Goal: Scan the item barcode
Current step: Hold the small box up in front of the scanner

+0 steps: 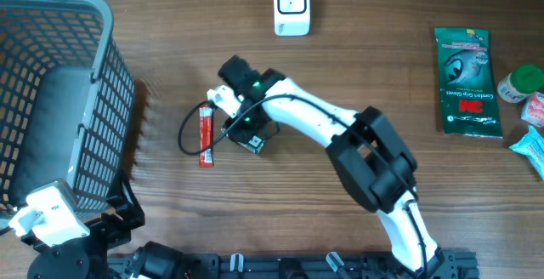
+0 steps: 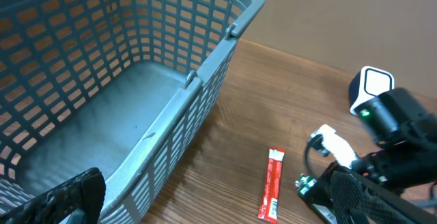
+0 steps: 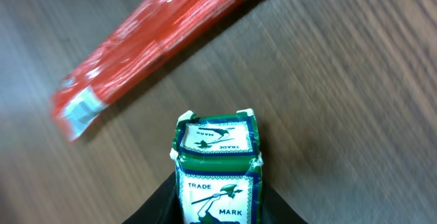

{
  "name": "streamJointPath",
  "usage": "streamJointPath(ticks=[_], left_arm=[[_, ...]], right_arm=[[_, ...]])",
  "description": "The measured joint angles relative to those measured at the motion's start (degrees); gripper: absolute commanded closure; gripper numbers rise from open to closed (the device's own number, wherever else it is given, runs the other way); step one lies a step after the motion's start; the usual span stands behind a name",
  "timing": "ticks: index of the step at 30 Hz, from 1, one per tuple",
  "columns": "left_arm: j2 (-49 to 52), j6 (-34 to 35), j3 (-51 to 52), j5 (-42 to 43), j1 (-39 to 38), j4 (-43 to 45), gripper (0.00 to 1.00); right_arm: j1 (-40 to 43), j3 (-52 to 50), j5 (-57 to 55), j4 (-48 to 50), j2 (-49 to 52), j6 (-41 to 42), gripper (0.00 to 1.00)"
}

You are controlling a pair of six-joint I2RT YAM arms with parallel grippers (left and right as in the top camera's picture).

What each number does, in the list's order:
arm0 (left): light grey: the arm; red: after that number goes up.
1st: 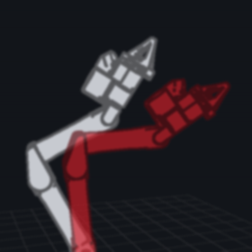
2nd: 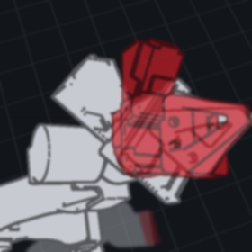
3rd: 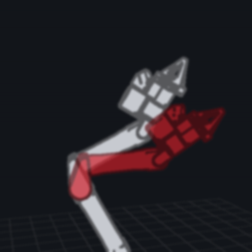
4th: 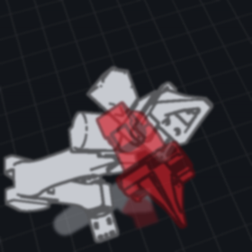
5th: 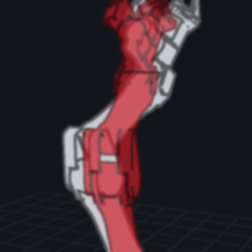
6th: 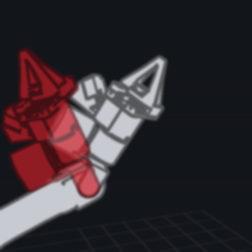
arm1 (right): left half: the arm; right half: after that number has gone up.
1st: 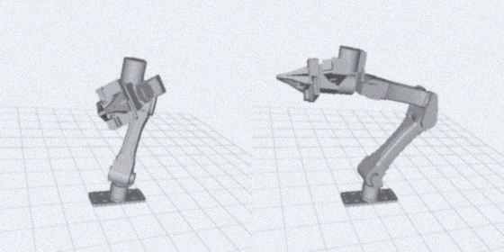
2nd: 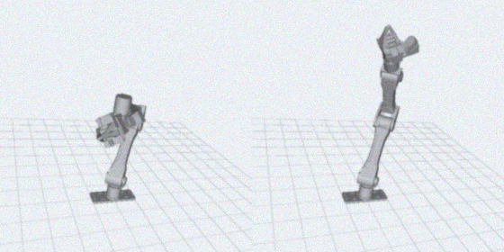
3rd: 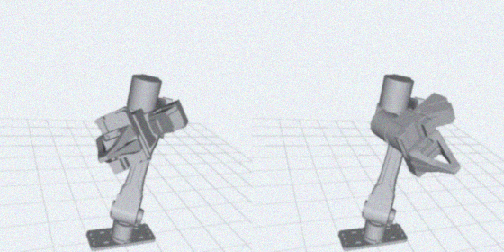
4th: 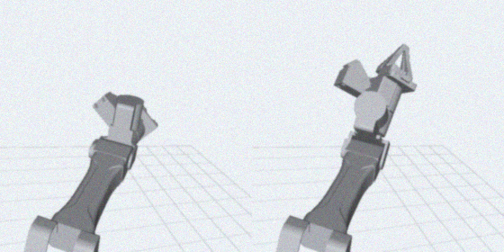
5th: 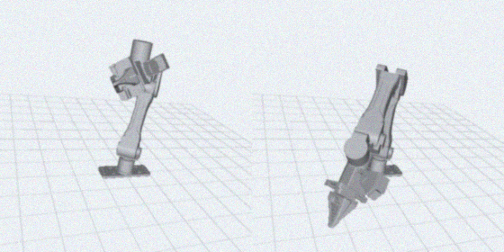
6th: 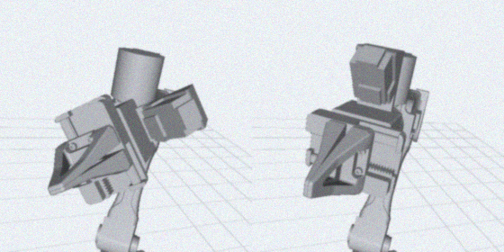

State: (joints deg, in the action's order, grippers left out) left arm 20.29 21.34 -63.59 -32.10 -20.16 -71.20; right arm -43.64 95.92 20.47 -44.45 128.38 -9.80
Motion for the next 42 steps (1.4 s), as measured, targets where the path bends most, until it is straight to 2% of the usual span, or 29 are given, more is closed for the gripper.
streamJointPath(ticks=[2,3,5,8,14,17,18,22,24,30,37,42], left_arm=[[0.0,0.0,0.0,0.0,0.0,0.0,0.00],[0.0,0.0,0.0,0.0,0.0,0.0,0.00],[0.0,0.0,0.0,0.0,0.0,0.0,0.00],[0.0,0.0,0.0,0.0,0.0,0.0,0.00],[0.0,0.0,0.0,0.0,0.0,0.0,0.00],[0.0,0.0,0.0,0.0,0.0,0.0,0.00],[0.0,0.0,0.0,0.0,0.0,0.0,0.00],[0.0,0.0,0.0,0.0,0.0,0.0,0.00],[0.0,0.0,0.0,0.0,0.0,0.0,0.00],[0.0,0.0,0.0,0.0,0.0,0.0,0.00],[0.0,0.0,0.0,0.0,0.0,0.0,0.00],[0.0,0.0,0.0,0.0,0.0,0.0,0.00]], right_arm=[[3.0,0.0,8.9,-3.0,-1.6,0.2,0.71],[3.3,0.0,9.8,-3.4,-1.8,0.2,0.74],[8.4,0.4,22.4,-6.8,-4.0,0.6,0.81],[13.6,0.7,32.8,-10.5,-4.5,0.8,0.82],[14.4,0.7,37.0,-13.2,-4.5,-1.0,0.81],[14.4,0.7,36.0,-10.4,-4.5,-2.5,0.81],[14.4,0.7,34.1,-8.5,-4.5,-2.7,0.81],[14.2,2.1,11.0,3.3,-4.5,-4.1,0.90],[14.2,3.5,-2.7,9.6,-4.5,-7.9,0.89],[14.2,4.0,-27.1,28.5,-4.6,-22.4,0.83],[14.2,4.5,-41.6,60.9,-0.7,-39.2,0.83],[14.7,4.6,-45.0,72.8,7.3,-48.3,0.80]])
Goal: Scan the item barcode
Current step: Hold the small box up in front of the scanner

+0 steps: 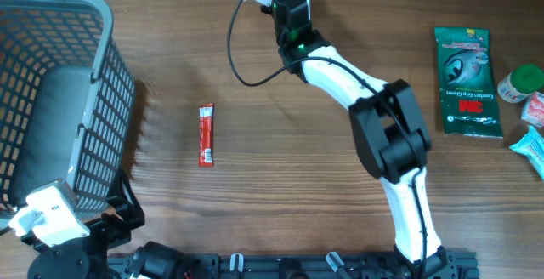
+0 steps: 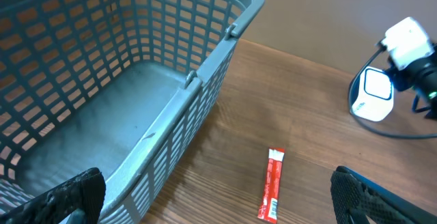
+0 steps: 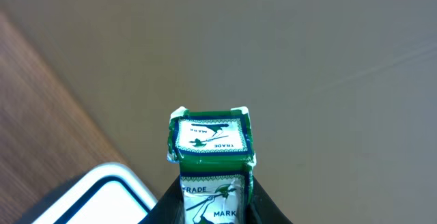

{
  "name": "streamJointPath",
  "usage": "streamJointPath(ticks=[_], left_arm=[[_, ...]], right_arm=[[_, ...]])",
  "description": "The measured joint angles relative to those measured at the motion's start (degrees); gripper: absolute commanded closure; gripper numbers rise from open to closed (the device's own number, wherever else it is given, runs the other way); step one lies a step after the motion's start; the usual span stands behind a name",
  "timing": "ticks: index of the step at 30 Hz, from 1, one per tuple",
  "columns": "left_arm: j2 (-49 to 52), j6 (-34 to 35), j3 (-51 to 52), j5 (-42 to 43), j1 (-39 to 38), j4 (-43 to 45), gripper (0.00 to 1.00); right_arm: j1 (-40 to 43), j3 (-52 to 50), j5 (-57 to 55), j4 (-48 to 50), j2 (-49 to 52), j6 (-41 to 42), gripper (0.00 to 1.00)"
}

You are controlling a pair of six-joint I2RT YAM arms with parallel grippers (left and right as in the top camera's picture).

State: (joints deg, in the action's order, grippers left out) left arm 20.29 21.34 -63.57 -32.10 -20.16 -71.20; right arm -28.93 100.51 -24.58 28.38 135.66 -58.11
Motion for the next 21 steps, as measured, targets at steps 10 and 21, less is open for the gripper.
streamJointPath(ticks=[10,21], left_arm=[[0.0,0.0,0.0,0.0,0.0,0.0,0.00],[0.0,0.0,0.0,0.0,0.0,0.0,0.00]], right_arm=[[0.2,0.0,-0.9,8.1,5.9,-5.7,0.81],[0.1,0.0,-1.0,3.6,6.1,1.2,0.77]])
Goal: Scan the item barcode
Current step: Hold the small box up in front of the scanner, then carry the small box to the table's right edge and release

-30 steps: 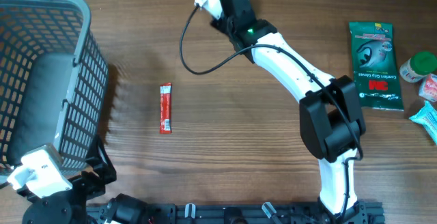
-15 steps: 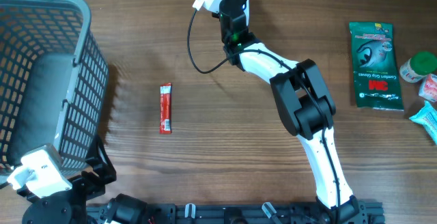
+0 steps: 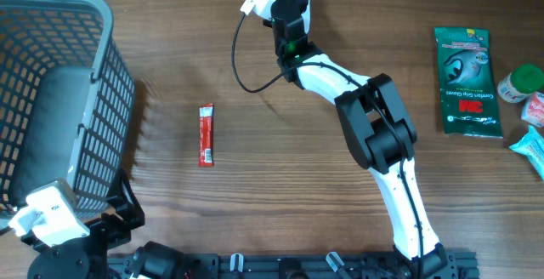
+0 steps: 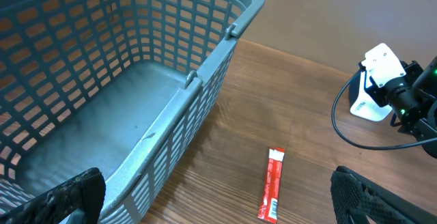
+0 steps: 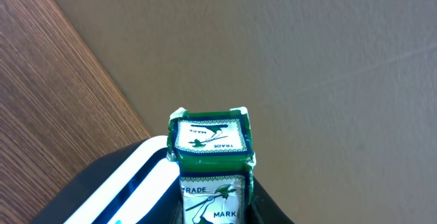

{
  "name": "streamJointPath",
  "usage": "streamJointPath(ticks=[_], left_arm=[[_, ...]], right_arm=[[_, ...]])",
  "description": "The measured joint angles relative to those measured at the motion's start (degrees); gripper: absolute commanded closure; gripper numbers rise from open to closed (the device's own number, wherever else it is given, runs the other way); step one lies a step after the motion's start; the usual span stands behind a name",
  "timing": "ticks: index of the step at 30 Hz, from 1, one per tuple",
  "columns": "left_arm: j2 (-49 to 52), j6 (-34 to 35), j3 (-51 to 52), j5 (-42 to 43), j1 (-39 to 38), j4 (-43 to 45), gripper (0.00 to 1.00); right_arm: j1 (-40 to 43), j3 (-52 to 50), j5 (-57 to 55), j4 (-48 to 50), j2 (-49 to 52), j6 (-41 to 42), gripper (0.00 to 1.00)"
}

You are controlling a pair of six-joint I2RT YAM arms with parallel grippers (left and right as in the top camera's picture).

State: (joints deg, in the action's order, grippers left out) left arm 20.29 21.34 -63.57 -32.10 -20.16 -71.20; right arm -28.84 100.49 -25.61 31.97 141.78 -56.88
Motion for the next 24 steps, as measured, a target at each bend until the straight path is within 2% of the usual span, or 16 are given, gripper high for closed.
streamJointPath(ticks=[4,8,10,13,15,19,20,21,23,24], left_arm=[[0.0,0.0,0.0,0.0,0.0,0.0,0.00],[0.0,0.0,0.0,0.0,0.0,0.0,0.00],[0.0,0.0,0.0,0.0,0.0,0.0,0.00],[0.0,0.0,0.0,0.0,0.0,0.0,0.00],[0.0,0.0,0.0,0.0,0.0,0.0,0.00],[0.0,0.0,0.0,0.0,0.0,0.0,0.00],[0.0,0.0,0.0,0.0,0.0,0.0,0.00],[0.0,0.0,0.0,0.0,0.0,0.0,0.00],[0.0,0.0,0.0,0.0,0.0,0.0,0.00],[0.0,0.0,0.0,0.0,0.0,0.0,0.00]], right_arm=[[0.2,0.1,-3.0,-7.8,-1.8,2.3,0.80],[3.3,0.0,-8.0,-26.3,-9.2,12.1,0.80],[10.4,0.6,-10.2,-37.6,-14.2,21.0,0.80],[18.9,0.9,-10.3,-45.8,-15.3,27.2,0.80],[28.1,0.6,-6.1,-51.8,-15.2,30.7,0.80],[41.5,0.6,0.8,-52.7,-15.0,37.6,0.80],[43.4,0.6,1.7,-52.9,-14.8,38.9,0.73],[45.0,0.6,2.3,-53.0,-14.4,39.8,0.53],[48.1,0.6,3.9,-52.5,-13.0,42.0,0.00],[48.9,0.6,5.3,-52.3,-12.8,43.2,0.00]])
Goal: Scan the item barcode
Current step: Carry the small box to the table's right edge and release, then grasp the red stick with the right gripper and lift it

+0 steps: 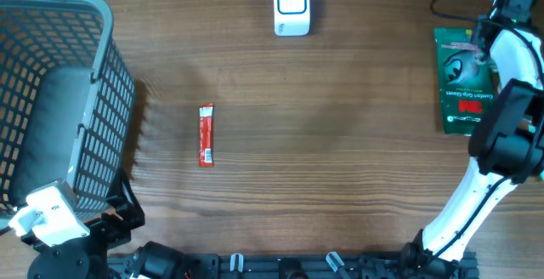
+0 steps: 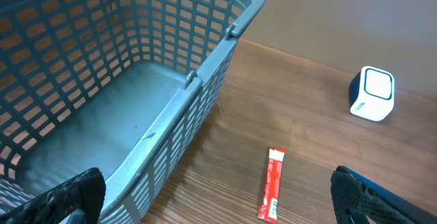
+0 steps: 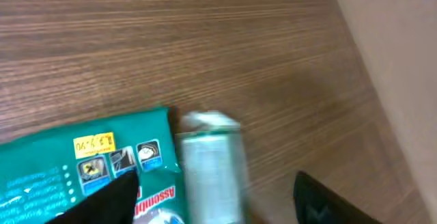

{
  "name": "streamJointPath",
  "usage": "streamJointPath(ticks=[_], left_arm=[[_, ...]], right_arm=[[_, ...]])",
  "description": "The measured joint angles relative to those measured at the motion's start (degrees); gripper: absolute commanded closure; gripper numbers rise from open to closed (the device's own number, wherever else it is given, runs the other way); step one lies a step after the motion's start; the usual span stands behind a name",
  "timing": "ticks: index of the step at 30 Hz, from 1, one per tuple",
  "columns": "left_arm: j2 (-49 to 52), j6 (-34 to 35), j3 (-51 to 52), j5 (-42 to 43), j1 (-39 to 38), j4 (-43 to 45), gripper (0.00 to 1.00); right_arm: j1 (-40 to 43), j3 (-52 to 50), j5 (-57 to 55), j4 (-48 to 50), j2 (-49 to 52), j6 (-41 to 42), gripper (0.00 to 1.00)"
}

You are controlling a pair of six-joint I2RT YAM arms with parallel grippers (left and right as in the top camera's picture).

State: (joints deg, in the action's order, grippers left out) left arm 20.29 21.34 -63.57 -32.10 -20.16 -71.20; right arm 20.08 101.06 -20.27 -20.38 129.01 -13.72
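Note:
The white barcode scanner [image 1: 291, 6] stands at the table's far middle, also in the left wrist view [image 2: 372, 93]. My right gripper is at the far right corner, beyond the green 3M pack [image 1: 465, 79]. In its own view the right gripper [image 3: 215, 188] is open, its fingers [image 3: 113, 198] wide apart. A small green-edged box [image 3: 208, 159], blurred, lies between them beside the pack [image 3: 82, 166]. The overhead view hides the box under the wrist. My left gripper [image 2: 218, 210] is open at the near left.
A grey mesh basket [image 1: 51, 100] fills the left side. A red sachet [image 1: 206, 134] lies on the wood right of it. My right arm [image 1: 510, 134] stretches along the right edge and covers the goods there.
My right gripper was shut on the green box right at the scanner. Now it is at the far right corner by the green pack, open, with the box loose between its fingers.
My right gripper held the green box low beside the red sachet. Then it held the box up at the scanner, and closer against the scanner's face after that. Now it is open at the far right with the box released. The left arm has not moved.

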Motion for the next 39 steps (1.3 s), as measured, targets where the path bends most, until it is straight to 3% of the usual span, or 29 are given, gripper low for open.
streamJointPath(ticks=[3,7,8,11,14,19,24,26,31,36,39], left_arm=[[0.0,0.0,0.0,0.0,0.0,0.0,0.00],[0.0,0.0,0.0,0.0,0.0,0.0,0.00],[0.0,0.0,0.0,0.0,0.0,0.0,0.00],[0.0,0.0,0.0,0.0,0.0,0.0,0.00],[0.0,0.0,0.0,0.0,0.0,0.0,0.00],[0.0,0.0,0.0,0.0,0.0,0.0,0.00],[0.0,0.0,0.0,0.0,0.0,0.0,0.00],[0.0,0.0,0.0,0.0,0.0,0.0,0.00],[0.0,0.0,0.0,0.0,0.0,0.0,0.00],[0.0,0.0,0.0,0.0,0.0,0.0,0.00],[0.0,0.0,0.0,0.0,0.0,0.0,0.00]], right_arm=[[-1.7,1.5,5.6,-5.3,0.0,4.6,0.00],[-8.9,3.0,27.1,-15.3,-3.8,16.6,0.00],[-12.3,3.1,36.5,-18.4,-5.2,21.0,0.02],[-20.9,2.2,51.3,-19.4,-5.7,28.4,0.06],[-32.3,-2.3,57.4,-19.8,-5.7,31.3,0.07],[-54.3,-5.1,51.1,-16.9,-5.5,31.7,0.06],[-70.8,-5.2,28.3,-8.2,-4.4,31.6,0.19],[-72.6,-5.2,23.6,-4.9,-3.1,30.4,0.27],[-73.7,-5.2,18.7,-1.1,0.4,28.1,0.68],[-73.7,-5.2,19.2,-2.1,2.2,27.7,0.75],[-73.7,-5.2,19.4,-4.9,2.2,27.5,0.86]])
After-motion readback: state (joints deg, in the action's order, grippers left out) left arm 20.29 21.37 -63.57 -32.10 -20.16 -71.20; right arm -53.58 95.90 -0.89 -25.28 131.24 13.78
